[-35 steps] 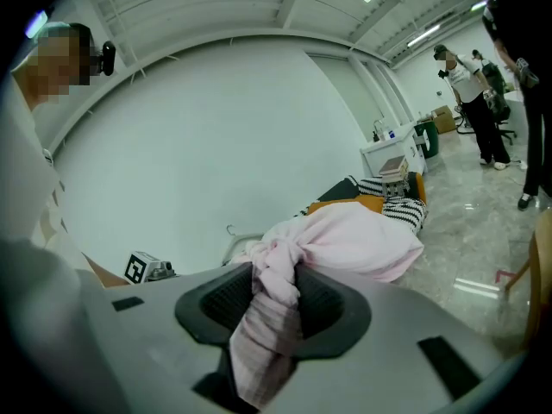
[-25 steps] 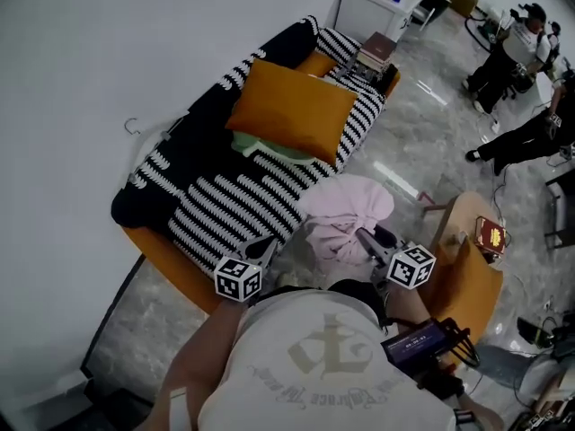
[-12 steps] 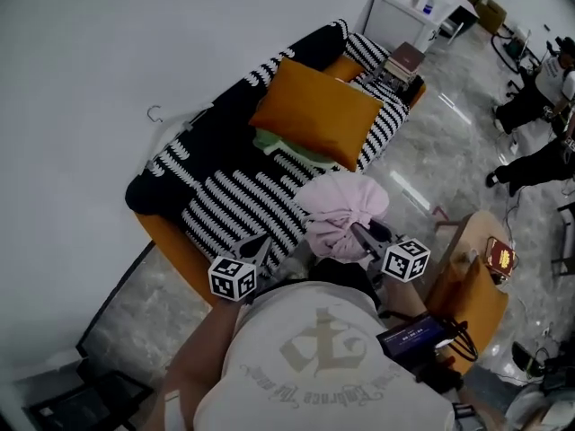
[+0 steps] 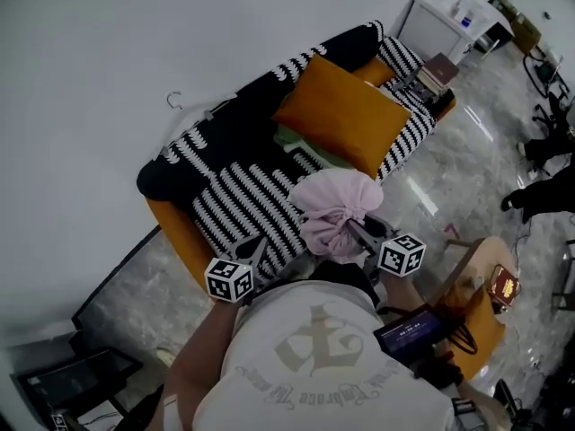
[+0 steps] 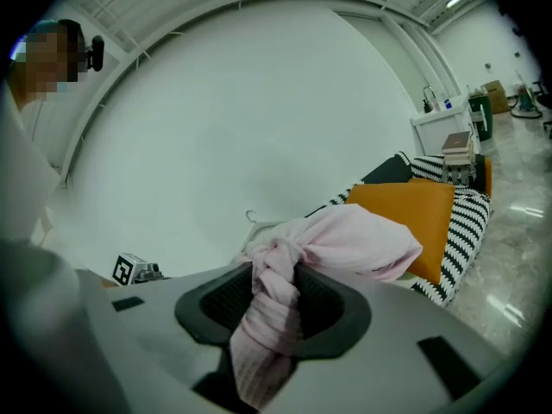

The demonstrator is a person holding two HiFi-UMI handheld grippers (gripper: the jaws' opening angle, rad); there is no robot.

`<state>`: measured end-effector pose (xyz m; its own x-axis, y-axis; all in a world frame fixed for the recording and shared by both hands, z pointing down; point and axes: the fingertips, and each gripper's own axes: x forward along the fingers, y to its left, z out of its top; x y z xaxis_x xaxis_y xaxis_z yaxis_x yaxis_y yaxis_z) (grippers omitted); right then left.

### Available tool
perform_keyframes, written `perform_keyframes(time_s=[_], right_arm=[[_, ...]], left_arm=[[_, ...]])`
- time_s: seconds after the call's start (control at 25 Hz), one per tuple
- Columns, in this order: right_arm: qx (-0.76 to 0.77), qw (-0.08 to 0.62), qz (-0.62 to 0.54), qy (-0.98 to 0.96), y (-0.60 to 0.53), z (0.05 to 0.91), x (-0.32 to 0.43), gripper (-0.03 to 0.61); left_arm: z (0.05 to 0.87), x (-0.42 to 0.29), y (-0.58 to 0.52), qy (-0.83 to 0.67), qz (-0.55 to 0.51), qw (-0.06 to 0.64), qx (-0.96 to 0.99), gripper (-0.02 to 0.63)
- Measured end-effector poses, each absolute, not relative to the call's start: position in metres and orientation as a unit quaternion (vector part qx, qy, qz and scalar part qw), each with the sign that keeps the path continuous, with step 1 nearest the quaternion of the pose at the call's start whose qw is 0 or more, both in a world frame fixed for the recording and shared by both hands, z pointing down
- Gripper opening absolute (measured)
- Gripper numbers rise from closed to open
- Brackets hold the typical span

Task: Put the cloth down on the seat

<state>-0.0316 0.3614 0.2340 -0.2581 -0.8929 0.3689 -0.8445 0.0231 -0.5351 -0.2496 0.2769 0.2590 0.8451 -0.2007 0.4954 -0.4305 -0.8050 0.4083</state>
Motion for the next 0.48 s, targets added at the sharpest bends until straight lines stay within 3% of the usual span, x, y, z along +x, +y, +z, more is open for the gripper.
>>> perform_keyframes(time_s=[0.48], right_arm=[[-0.565,-0.002,-0.350,0.747,0.274,0.241,0.013,0.161]], left_arm=[[0.269,-0.187,0.213,-0.181,0.230,0.273,0.916,0.017]])
